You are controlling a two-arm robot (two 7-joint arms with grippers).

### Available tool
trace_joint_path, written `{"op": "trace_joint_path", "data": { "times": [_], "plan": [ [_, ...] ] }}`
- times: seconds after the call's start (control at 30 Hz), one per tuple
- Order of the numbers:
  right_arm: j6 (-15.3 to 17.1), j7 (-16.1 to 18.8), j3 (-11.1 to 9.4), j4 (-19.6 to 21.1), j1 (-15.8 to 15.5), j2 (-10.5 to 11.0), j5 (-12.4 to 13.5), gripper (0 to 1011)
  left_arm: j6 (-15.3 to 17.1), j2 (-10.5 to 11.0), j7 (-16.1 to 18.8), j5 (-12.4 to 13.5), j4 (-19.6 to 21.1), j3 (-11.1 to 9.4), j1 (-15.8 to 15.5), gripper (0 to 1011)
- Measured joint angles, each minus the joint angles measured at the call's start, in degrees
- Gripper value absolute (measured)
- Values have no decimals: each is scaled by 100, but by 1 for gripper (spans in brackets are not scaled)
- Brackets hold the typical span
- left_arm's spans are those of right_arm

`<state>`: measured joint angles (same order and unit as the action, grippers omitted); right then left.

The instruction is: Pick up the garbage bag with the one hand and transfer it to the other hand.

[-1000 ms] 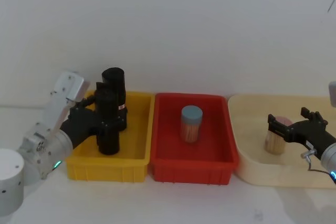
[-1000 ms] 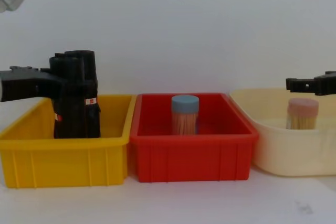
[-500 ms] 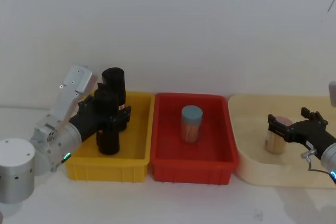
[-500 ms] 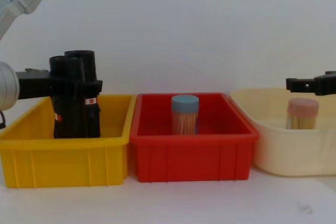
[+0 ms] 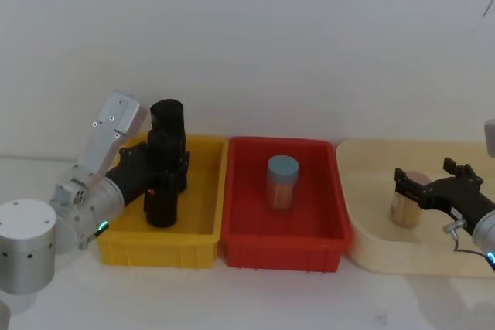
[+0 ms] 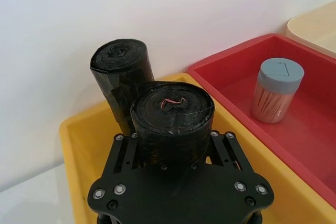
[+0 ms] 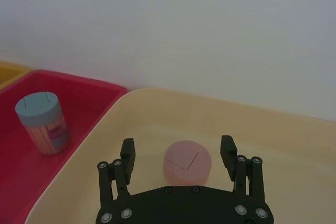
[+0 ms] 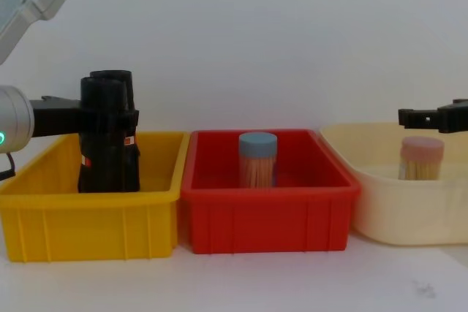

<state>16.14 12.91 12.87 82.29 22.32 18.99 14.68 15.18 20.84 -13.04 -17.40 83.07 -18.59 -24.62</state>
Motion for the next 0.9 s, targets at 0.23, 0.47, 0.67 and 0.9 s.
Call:
{"op": "trace_joint_path", "data": {
  "times": [0.23,0.47,0.67,0.9],
  "plan": [
    [0,0,0,0,0,0,0,999,2,-1,-63,2,10,0,-1,497],
    [0,0,0,0,0,0,0,1000,-5,35,-233,-25,152,0,-16,486],
    [0,0,0,0,0,0,0,1000,4,64,-379,-87,382,29,-85,486],
    [0,0,0,0,0,0,0,1000,50,94,-514,-168,679,76,-256,486]
  ]
}}
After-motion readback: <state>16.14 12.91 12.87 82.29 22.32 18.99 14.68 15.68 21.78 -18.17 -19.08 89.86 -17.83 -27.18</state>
